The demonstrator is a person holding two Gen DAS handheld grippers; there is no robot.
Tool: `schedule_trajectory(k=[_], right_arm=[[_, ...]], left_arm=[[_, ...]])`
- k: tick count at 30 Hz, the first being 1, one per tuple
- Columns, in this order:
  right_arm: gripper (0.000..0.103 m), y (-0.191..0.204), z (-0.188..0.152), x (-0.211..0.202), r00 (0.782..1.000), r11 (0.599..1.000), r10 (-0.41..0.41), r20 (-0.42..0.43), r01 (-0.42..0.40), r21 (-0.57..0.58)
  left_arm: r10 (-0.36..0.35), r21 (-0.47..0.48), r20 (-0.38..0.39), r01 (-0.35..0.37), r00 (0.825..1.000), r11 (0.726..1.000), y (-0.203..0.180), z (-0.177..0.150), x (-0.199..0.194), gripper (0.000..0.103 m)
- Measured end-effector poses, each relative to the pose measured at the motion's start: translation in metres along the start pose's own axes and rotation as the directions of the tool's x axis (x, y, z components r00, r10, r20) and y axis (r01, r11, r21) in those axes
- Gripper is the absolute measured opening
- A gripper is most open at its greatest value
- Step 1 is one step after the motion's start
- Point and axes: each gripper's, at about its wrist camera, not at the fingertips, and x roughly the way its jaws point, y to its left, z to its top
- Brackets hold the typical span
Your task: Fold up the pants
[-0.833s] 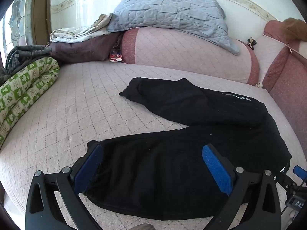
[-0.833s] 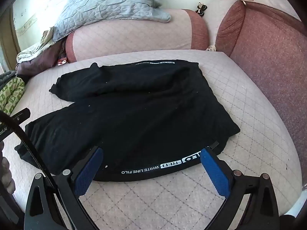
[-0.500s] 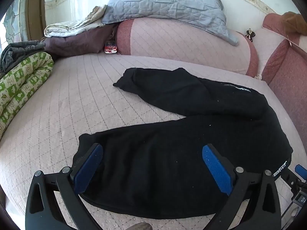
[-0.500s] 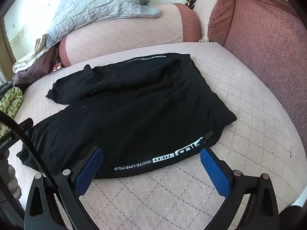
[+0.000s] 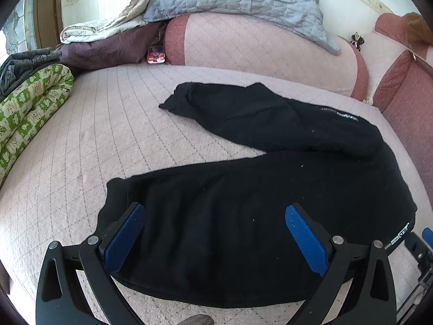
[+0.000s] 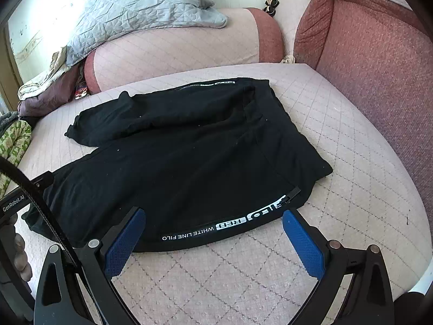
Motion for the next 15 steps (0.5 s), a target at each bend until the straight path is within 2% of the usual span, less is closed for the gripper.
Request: schedule_trajectory(k=[7, 14, 15], right_arm=[[0.103, -0.003, -0.001, -0.003, 1.0, 1.0, -0.001, 0.002, 0.001, 0.0], [0.103, -0.007, -0.005, -0.011, 1.0, 1.0, -0.006, 0.013, 0.006, -0.007], [0.103, -0.007, -0.005, -0.012, 1.0, 1.0, -0.005, 0.014, 0.005, -0.007]], left_arm=[[-0.005, 0.007, -0.124, 0.005, 0.992, 1.0, -0.003, -0.006, 0.026, 0.103], [0.032, 0.066, -0.21, -0.018, 0.977, 0.998, -0.014, -0.023, 0.043, 0.103], [0.037, 0.073, -0.199, -0.023, 0.979, 0.997, -0.015, -0.025, 0.042, 0.103]])
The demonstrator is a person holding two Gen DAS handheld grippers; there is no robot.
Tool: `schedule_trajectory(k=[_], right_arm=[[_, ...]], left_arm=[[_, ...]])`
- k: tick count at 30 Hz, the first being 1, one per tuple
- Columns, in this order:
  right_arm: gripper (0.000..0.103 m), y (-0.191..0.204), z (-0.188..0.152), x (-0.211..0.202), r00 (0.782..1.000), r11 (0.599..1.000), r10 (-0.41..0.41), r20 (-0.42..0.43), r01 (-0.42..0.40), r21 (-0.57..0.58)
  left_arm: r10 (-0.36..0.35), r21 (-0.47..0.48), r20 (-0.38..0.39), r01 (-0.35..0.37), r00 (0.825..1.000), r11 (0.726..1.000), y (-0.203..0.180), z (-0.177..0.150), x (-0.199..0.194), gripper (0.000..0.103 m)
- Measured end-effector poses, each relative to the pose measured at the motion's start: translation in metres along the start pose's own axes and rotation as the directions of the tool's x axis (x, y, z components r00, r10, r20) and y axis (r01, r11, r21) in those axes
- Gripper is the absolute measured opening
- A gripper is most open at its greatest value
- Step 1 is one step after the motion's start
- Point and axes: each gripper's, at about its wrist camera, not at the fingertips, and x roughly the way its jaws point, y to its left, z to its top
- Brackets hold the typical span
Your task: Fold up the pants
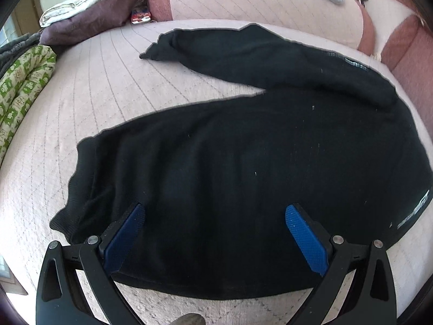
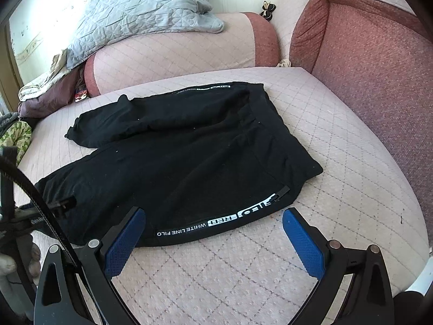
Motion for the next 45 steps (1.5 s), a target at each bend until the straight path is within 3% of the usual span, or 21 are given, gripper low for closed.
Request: schedule_trajectory(k=[7, 10, 11, 13, 15, 17, 18, 20, 21, 24, 26, 31, 38, 39, 41, 43, 45], right_arm=[[0.103, 0.002, 0.003, -0.011, 1.0, 1.0, 0.016, 0.022, -0.016, -0.007], [0.103, 0.01, 0.009, -0.01, 0.997, 0.997, 0.075, 0.001, -0.075, -0.031], [0.103, 0.016, 0.013, -0.007, 0.995, 0.994, 0.1, -0.022, -0.101, -0.048], [0.103, 0.03, 0.021, -0.004, 0.99, 0.986, 0.134, -0.037, -0.136, -0.092], [0.103, 0.049, 0.032, -0.001, 0.988, 0.978, 0.15, -0.033, -0.154, -0.144], [0.103, 0.075, 0.044, 0.007, 0.983, 0.963, 0.177, -0.037, -0.181, -0.198], [0.103, 0.088, 0.05, 0.012, 0.982, 0.957, 0.183, -0.041, -0.187, -0.221], [0.096, 0.121, 0.065, 0.028, 0.976, 0.937, 0.208, -0.061, -0.217, -0.273], [0.094, 0.138, 0.072, 0.037, 0.973, 0.927, 0.22, -0.072, -0.231, -0.294], [0.085, 0.196, 0.095, 0.072, 0.959, 0.889, 0.262, -0.11, -0.284, -0.358], [0.084, 0.237, 0.109, 0.097, 0.952, 0.865, 0.276, -0.132, -0.306, -0.397], [0.081, 0.32, 0.132, 0.155, 0.957, 0.818, 0.248, -0.15, -0.29, -0.497], [0.081, 0.386, 0.141, 0.227, 0.961, 0.791, 0.178, -0.214, -0.269, -0.549], [0.077, 0.391, 0.139, 0.237, 0.963, 0.786, 0.151, -0.222, -0.253, -0.563], [0.049, 0.391, 0.142, 0.245, 0.94, 0.793, 0.201, -0.275, -0.321, -0.517], [0.032, 0.392, 0.146, 0.244, 0.935, 0.805, 0.218, -0.281, -0.335, -0.49], [0.026, 0.395, 0.147, 0.242, 0.929, 0.802, 0.226, -0.294, -0.348, -0.485]], left_arm=[[-0.03, 0.007, 0.025, 0.029, 0.999, 1.0, 0.003, -0.015, -0.007, 0.103], [-0.036, 0.028, -0.02, 0.037, 0.999, 0.999, 0.002, -0.015, -0.014, 0.103], [-0.044, 0.021, -0.021, 0.045, 0.999, 0.999, 0.003, -0.014, -0.018, 0.097], [-0.071, 0.007, 0.015, 0.071, 0.997, 0.997, 0.01, -0.014, -0.035, 0.088], [-0.091, -0.03, 0.088, 0.094, 0.992, 0.995, 0.028, -0.008, -0.058, 0.088], [-0.062, -0.087, 0.155, 0.076, 0.986, 0.993, 0.053, -0.003, -0.076, 0.088], [0.0, -0.14, 0.203, 0.029, 0.979, 0.99, 0.075, 0.002, -0.086, 0.088], [0.107, -0.216, 0.24, -0.055, 0.965, 0.975, 0.103, 0.007, -0.095, 0.088], [0.186, -0.282, 0.249, -0.113, 0.95, 0.953, 0.126, 0.009, -0.098, 0.088], [0.277, -0.397, 0.229, -0.171, 0.933, 0.902, 0.165, 0.008, -0.097, 0.088], [0.279, -0.467, 0.206, -0.156, 0.938, 0.87, 0.189, 0.005, -0.094, 0.088], [0.251, -0.544, 0.167, -0.123, 0.954, 0.83, 0.22, 0.011, -0.08, 0.088], [0.197, -0.584, 0.141, -0.079, 0.97, 0.808, 0.234, 0.008, -0.069, 0.088], [0.187, -0.587, 0.137, -0.073, 0.973, 0.806, 0.236, 0.008, -0.066, 0.088], [0.177, -0.596, 0.131, -0.066, 0.975, 0.801, 0.238, 0.008, -0.064, 0.088], [0.165, -0.605, 0.124, -0.058, 0.978, 0.794, 0.241, 0.007, -0.061, 0.088], [0.155, -0.612, 0.12, -0.05, 0.981, 0.789, 0.243, 0.007, -0.06, 0.088]])
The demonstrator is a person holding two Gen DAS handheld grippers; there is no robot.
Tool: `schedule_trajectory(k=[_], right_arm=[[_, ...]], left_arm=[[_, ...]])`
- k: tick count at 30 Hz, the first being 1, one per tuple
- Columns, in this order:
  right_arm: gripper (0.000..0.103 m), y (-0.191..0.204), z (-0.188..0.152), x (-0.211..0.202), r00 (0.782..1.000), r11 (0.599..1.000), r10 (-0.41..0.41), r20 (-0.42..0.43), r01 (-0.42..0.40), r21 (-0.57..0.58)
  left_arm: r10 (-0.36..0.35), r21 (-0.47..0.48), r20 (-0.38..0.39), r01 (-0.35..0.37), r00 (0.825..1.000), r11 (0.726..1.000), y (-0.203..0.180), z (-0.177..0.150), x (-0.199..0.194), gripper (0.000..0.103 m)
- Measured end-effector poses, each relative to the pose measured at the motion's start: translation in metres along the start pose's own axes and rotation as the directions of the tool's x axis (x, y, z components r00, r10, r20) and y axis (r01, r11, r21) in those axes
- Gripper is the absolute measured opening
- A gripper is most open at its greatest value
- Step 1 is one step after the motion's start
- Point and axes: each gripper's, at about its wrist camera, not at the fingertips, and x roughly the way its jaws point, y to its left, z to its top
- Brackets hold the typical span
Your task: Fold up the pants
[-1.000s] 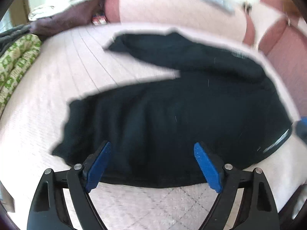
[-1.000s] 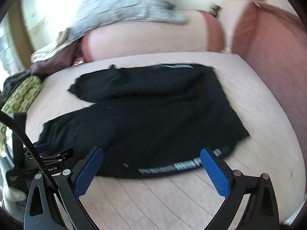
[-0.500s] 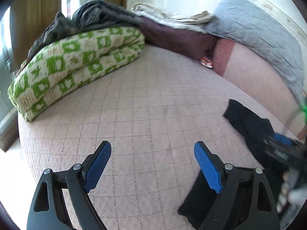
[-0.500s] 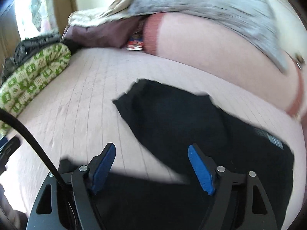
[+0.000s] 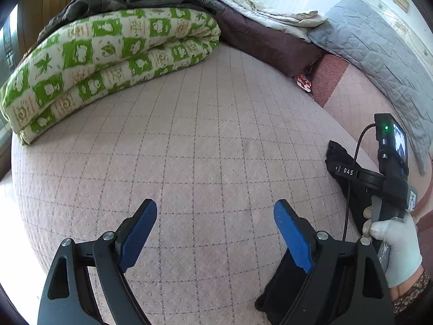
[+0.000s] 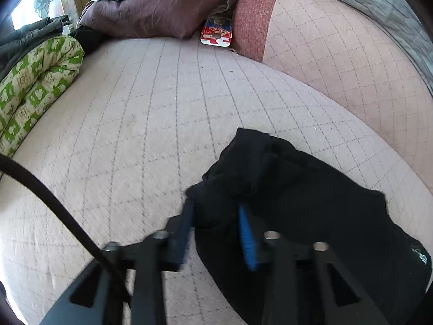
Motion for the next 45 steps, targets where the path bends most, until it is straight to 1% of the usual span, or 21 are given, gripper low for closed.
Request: schedule_trajectory(k=[4, 7, 10, 12, 13, 14, 17, 19, 21, 23, 25, 28, 31, 33, 35, 36, 37, 38, 39, 41, 45], right_arm=[[0.028, 0.02, -0.003, -0.002, 1.0, 0.998, 0.029, -0.01, -0.03, -0.054], [0.056, 0.021, -0.01, -0.008, 0.995, 0.994, 0.099, -0.023, -0.1, -0.038], [0.057, 0.003, -0.031, -0.056, 0.98, 0.98, 0.197, 0.039, -0.198, 0.022], [0.064, -0.018, -0.054, -0.092, 0.972, 0.973, 0.22, 0.087, -0.226, 0.057], [0.07, -0.036, -0.071, -0.112, 0.969, 0.968, 0.222, 0.108, -0.232, 0.093], [0.071, -0.06, -0.094, -0.134, 0.969, 0.964, 0.21, 0.13, -0.227, 0.14], [0.073, -0.141, -0.175, -0.186, 0.984, 0.949, 0.091, 0.154, -0.133, 0.286], [0.073, -0.191, -0.228, -0.21, 0.99, 0.917, 0.001, 0.14, -0.056, 0.394], [0.073, -0.238, -0.28, -0.231, 0.991, 0.857, -0.06, 0.118, -0.01, 0.516], [0.073, -0.281, -0.336, -0.252, 0.99, 0.763, -0.102, 0.097, 0.015, 0.646], [0.073, -0.306, -0.377, -0.266, 0.987, 0.687, -0.139, 0.086, 0.034, 0.726], [0.074, -0.32, -0.411, -0.271, 0.986, 0.627, -0.149, 0.078, 0.033, 0.778], [0.074, -0.324, -0.424, -0.258, 0.99, 0.584, -0.102, 0.093, -0.016, 0.811], [0.076, -0.317, -0.42, -0.24, 0.991, 0.563, -0.068, 0.118, -0.059, 0.825], [0.082, -0.309, -0.416, -0.234, 0.983, 0.56, -0.112, 0.142, -0.056, 0.827], [0.082, -0.307, -0.414, -0.228, 0.98, 0.551, -0.112, 0.162, -0.074, 0.831], [0.07, -0.31, -0.41, -0.223, 0.979, 0.532, -0.098, 0.181, -0.102, 0.84], [0.032, -0.309, -0.408, -0.22, 0.976, 0.508, -0.073, 0.204, -0.139, 0.85], [0.012, -0.309, -0.407, -0.217, 0.976, 0.487, -0.034, 0.216, -0.172, 0.857], [0.011, -0.306, -0.406, -0.221, 0.97, 0.456, -0.016, 0.243, -0.209, 0.865], [0.009, -0.305, -0.411, -0.247, 0.956, 0.459, -0.024, 0.291, -0.248, 0.853]], left_arm=[[0.009, 0.01, 0.003, -0.009, 1.0, 1.0, -0.004, 0.0, 0.002, 0.088], [0.006, 0.026, -0.01, -0.006, 1.0, 1.0, -0.01, -0.002, 0.005, 0.088], [0.007, 0.053, -0.032, -0.005, 0.999, 0.999, -0.019, -0.007, 0.011, 0.088], [-0.007, 0.071, -0.058, 0.011, 0.998, 0.997, -0.024, -0.01, 0.016, 0.088], [-0.021, 0.08, -0.081, 0.027, 0.996, 0.996, -0.026, -0.013, 0.019, 0.088], [-0.034, 0.087, -0.102, 0.043, 0.994, 0.995, -0.027, -0.016, 0.02, 0.088], [-0.087, 0.106, -0.165, 0.105, 0.983, 0.989, -0.031, -0.028, 0.023, 0.088], [-0.103, 0.127, -0.202, 0.131, 0.974, 0.983, -0.034, -0.037, 0.027, 0.088], [-0.122, 0.154, -0.254, 0.165, 0.96, 0.974, -0.038, -0.048, 0.033, 0.088], [-0.095, 0.226, -0.233, 0.149, 0.968, 0.963, -0.048, -0.058, 0.03, 0.088], [-0.112, 0.273, -0.247, 0.18, 0.962, 0.945, -0.059, -0.07, 0.028, 0.088], [-0.131, 0.346, -0.274, 0.225, 0.953, 0.911, -0.078, -0.085, 0.024, 0.088], [-0.105, 0.428, -0.267, 0.215, 0.958, 0.878, -0.099, -0.1, 0.023, 0.088], [-0.066, 0.46, -0.237, 0.172, 0.969, 0.871, -0.107, -0.105, 0.024, 0.078], [-0.041, 0.462, -0.204, 0.133, 0.978, 0.877, -0.107, -0.103, 0.022, 0.041], [-0.054, 0.447, -0.214, 0.147, 0.975, 0.882, -0.105, -0.1, 0.021, 0.033], [-0.083, 0.414, -0.243, 0.181, 0.967, 0.892, -0.102, -0.095, 0.021, 0.023], [-0.097, 0.388, -0.261, 0.196, 0.96, 0.901, -0.1, -0.09, 0.022, 0.02], [-0.1, 0.368, -0.275, 0.201, 0.956, 0.908, -0.098, -0.086, 0.024, 0.019], [-0.098, 0.339, -0.301, 0.202, 0.949, 0.919, -0.095, -0.08, 0.023, 0.018], [-0.107, 0.32, -0.332, 0.219, 0.937, 0.922, -0.09, -0.084, 0.012, 0.017]])
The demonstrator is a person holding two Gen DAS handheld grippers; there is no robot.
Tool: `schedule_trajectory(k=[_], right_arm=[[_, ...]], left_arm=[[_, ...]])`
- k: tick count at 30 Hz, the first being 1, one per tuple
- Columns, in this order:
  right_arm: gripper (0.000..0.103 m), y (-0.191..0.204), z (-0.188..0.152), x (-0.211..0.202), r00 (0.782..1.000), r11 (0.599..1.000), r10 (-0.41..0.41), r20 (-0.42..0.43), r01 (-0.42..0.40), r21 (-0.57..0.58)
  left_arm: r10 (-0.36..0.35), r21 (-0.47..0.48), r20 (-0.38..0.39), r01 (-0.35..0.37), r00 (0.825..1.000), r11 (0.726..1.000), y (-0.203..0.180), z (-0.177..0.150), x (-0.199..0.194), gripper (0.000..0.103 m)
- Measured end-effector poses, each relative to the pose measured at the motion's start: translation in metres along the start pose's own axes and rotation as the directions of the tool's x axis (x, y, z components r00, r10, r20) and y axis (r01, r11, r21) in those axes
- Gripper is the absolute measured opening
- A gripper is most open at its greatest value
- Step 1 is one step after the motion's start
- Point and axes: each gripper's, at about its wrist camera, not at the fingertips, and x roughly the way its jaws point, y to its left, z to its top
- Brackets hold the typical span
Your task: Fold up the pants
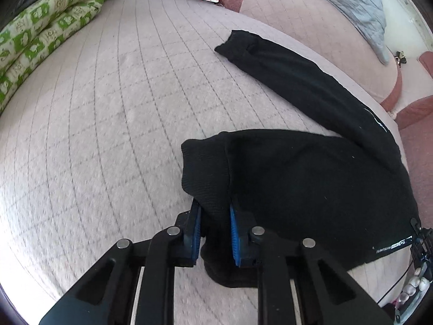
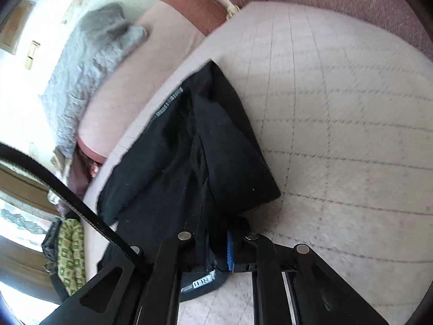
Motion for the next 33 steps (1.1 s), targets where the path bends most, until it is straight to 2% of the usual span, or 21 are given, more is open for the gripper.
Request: schedule_trajectory(k=[4, 8, 13, 16, 19, 21, 23, 25, 28, 30, 32, 33], right_arm=[[0.009, -0.003, -0.001, -0.027, 0.999, 0.999, 0.034, 0.017, -0.034, -0.005], [0.009, -0.018, -0.007, -0.053, 0.998, 0.999, 0.053, 0.018, -0.053, 0.004], [0.009, -0.046, -0.028, -0.078, 0.999, 0.999, 0.042, 0.001, -0.042, 0.026], [0.011, -0.062, -0.039, -0.086, 1.0, 0.999, 0.016, -0.017, -0.015, 0.04], [0.021, -0.077, -0.041, -0.091, 0.999, 0.997, -0.028, -0.036, 0.031, 0.075], [0.025, -0.079, -0.039, -0.102, 1.0, 0.997, -0.021, -0.015, 0.022, 0.076], [0.036, -0.071, -0.034, -0.119, 0.997, 0.998, -0.06, 0.04, 0.059, 0.02], [0.043, -0.057, -0.027, -0.135, 0.993, 0.996, -0.075, 0.093, 0.08, -0.049], [0.044, -0.031, -0.018, -0.151, 0.986, 0.986, -0.068, 0.152, 0.089, -0.137], [0.057, -0.004, -0.016, -0.161, 0.972, 0.969, -0.07, 0.226, 0.12, -0.216], [0.09, 0.027, -0.016, -0.17, 0.928, 0.93, -0.085, 0.362, 0.205, -0.307], [0.098, 0.037, -0.015, -0.171, 0.91, 0.919, -0.085, 0.407, 0.229, -0.321]], left_arm=[[0.014, -0.007, -0.011, -0.014, 1.0, 1.0, 0.002, -0.017, -0.014, 0.017], [-0.005, 0.0, -0.015, 0.005, 1.0, 1.0, 0.001, -0.037, -0.029, 0.017], [0.008, 0.039, -0.01, -0.008, 1.0, 0.999, -0.001, -0.064, -0.045, 0.018], [0.012, 0.058, -0.029, -0.01, 0.999, 0.998, 0.002, -0.078, -0.049, 0.023], [-0.024, 0.089, -0.022, 0.025, 0.999, 0.996, 0.008, -0.089, -0.066, 0.027], [-0.041, 0.108, 0.007, 0.04, 0.999, 0.993, 0.012, -0.093, -0.083, 0.029], [-0.051, 0.113, 0.05, 0.045, 0.997, 0.993, 0.016, -0.089, -0.104, 0.031], [-0.042, 0.107, 0.094, 0.032, 0.995, 0.994, 0.02, -0.081, -0.121, 0.035], [-0.029, 0.1, 0.152, 0.014, 0.988, 0.995, 0.01, -0.065, -0.13, 0.045], [-0.027, 0.104, 0.186, 0.007, 0.982, 0.995, -0.001, -0.047, -0.128, 0.054], [-0.035, 0.116, 0.221, 0.009, 0.975, 0.993, -0.013, -0.031, -0.13, 0.07], [-0.031, 0.118, 0.228, 0.004, 0.973, 0.993, -0.02, -0.022, -0.125, 0.072]])
